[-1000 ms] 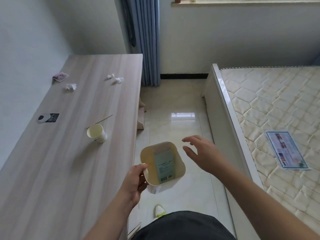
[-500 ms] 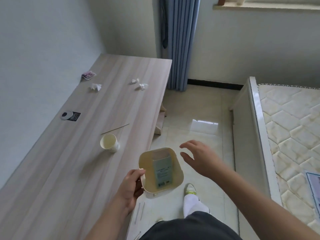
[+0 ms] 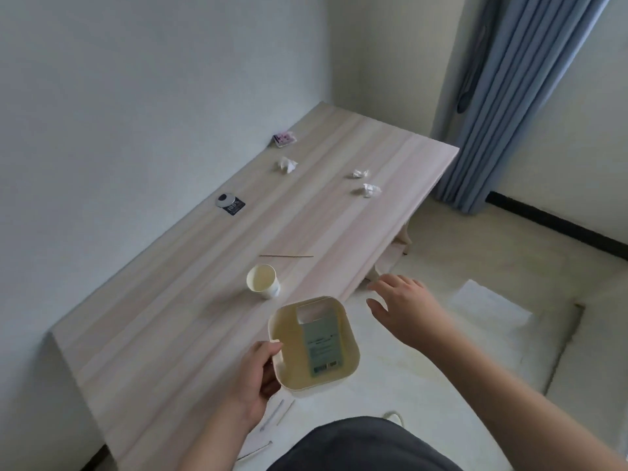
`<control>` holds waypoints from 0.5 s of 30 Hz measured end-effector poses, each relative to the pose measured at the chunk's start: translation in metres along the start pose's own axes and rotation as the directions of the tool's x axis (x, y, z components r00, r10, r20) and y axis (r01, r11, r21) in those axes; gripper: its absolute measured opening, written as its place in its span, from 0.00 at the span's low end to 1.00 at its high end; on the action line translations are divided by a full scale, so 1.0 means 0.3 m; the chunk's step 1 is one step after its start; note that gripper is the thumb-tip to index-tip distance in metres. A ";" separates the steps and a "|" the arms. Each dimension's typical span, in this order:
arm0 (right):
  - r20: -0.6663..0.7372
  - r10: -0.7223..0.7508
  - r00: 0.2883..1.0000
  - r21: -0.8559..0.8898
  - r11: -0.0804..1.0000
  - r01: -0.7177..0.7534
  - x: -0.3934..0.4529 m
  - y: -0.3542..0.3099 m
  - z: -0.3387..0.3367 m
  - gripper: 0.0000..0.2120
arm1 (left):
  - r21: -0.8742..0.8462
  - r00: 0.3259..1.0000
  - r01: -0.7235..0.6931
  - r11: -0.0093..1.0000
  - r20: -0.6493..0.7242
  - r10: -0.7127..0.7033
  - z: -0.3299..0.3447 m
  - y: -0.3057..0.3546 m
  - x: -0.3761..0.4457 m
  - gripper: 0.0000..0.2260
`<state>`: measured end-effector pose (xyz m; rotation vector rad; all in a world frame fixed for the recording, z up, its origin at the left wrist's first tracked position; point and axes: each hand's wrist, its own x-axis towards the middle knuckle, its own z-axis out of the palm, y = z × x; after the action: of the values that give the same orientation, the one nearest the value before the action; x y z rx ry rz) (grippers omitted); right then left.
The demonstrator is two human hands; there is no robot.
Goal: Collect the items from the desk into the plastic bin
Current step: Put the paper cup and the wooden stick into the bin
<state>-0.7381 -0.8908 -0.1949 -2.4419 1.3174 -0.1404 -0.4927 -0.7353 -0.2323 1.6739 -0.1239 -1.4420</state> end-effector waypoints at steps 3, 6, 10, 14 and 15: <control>0.046 -0.079 0.996 0.026 0.997 0.078 0.086 -0.037 0.018 0.16 | -0.079 0.995 -0.042 0.996 -0.091 0.035 -0.052 -0.009 -0.019 0.12; 0.095 -0.168 0.981 0.034 0.986 0.166 0.164 -0.105 0.050 0.16 | -0.160 0.981 -0.075 0.984 -0.187 0.044 -0.114 -0.028 -0.037 0.09; 0.130 -0.242 0.961 0.022 0.970 0.241 0.255 -0.211 0.103 0.17 | -0.283 0.957 -0.103 0.954 -0.289 0.017 -0.210 -0.067 -0.051 0.08; 0.171 -0.275 0.946 -0.026 0.959 0.283 0.345 -0.311 0.158 0.17 | -0.380 0.940 -0.153 0.912 -0.340 0.016 -0.302 -0.082 -0.039 0.07; 0.185 -0.279 0.942 -0.040 0.956 0.291 0.364 -0.333 0.168 0.18 | -0.404 0.937 -0.165 0.900 -0.350 0.014 -0.321 -0.079 -0.030 0.07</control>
<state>-0.5853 -0.9177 -0.2150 -2.6214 0.9018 0.0491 -0.4262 -0.6633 -0.2491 1.4951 0.2883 -0.9979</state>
